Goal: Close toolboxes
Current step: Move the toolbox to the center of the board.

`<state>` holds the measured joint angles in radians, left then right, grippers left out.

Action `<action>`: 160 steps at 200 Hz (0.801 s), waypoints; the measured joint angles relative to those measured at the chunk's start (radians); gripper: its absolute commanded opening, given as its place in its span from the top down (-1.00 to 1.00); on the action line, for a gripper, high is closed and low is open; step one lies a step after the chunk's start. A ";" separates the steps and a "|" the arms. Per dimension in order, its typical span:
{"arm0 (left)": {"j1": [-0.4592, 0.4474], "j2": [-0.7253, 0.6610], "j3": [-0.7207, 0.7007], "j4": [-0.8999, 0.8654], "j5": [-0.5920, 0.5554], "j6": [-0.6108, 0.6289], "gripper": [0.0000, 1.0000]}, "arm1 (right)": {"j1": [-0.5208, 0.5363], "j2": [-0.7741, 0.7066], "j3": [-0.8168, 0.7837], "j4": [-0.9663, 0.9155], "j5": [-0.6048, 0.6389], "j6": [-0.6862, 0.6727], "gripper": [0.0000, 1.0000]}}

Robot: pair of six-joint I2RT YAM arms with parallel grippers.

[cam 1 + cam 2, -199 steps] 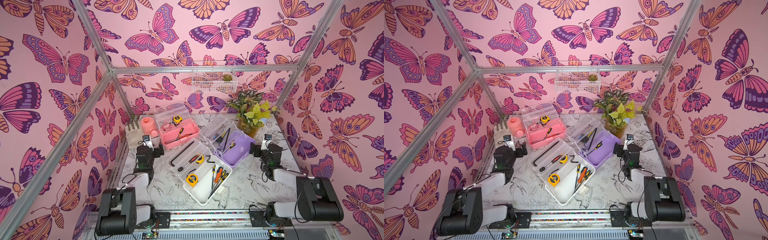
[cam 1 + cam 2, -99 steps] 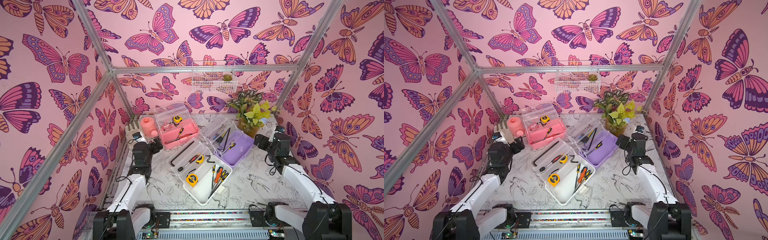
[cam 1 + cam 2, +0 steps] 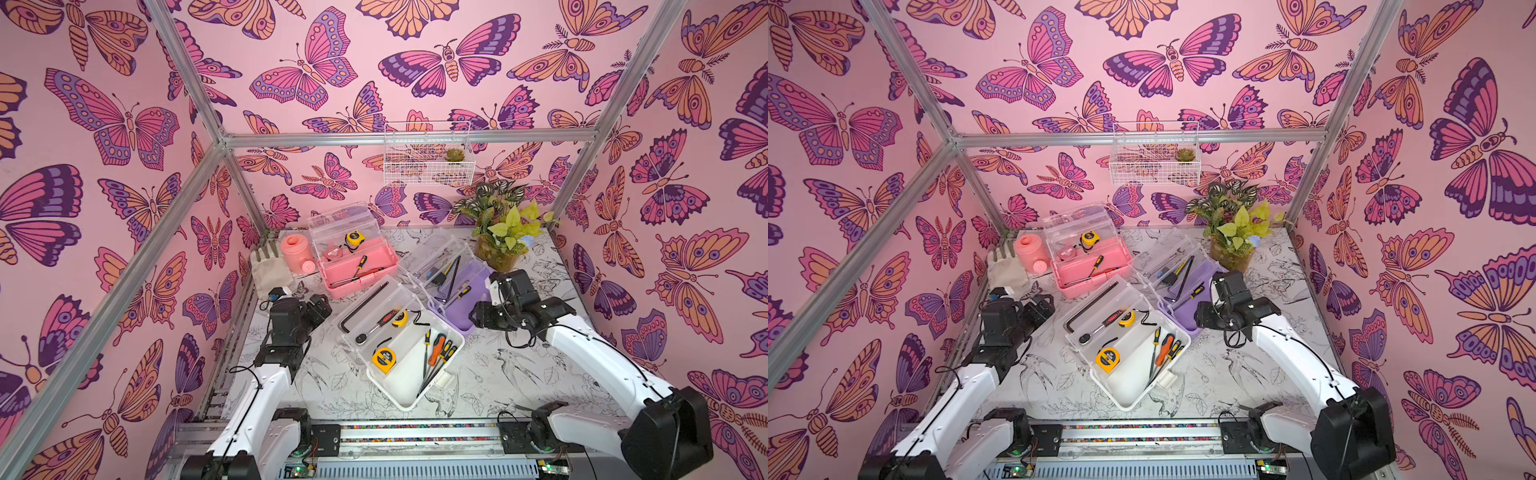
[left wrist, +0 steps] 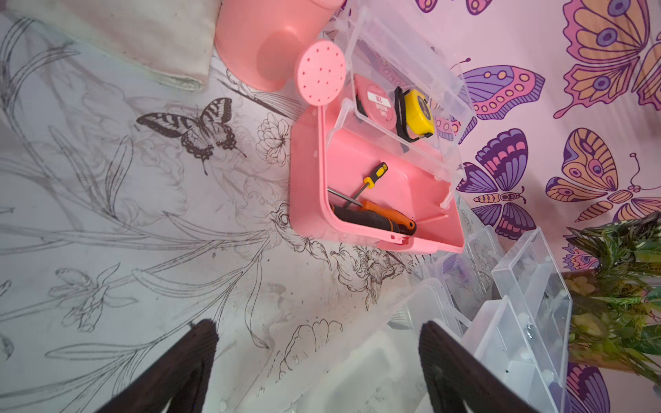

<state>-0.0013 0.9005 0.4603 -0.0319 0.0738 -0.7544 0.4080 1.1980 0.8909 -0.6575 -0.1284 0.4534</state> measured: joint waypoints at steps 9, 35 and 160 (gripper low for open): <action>0.000 -0.020 0.000 -0.037 -0.004 -0.014 -0.81 | 0.034 0.000 0.000 -0.036 0.005 0.003 -0.15; 0.001 -0.051 0.000 -0.131 -0.016 -0.035 -0.79 | 0.093 0.001 0.000 -0.103 0.013 0.022 -0.12; 0.045 -0.055 -0.058 -0.241 0.031 -0.070 -0.44 | 0.150 0.152 -0.006 0.042 -0.026 0.109 0.31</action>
<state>0.0441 0.8459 0.4026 -0.2729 0.1047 -0.8246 0.5575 1.3502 0.8852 -0.6159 -0.1539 0.5621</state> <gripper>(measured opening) 0.721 0.348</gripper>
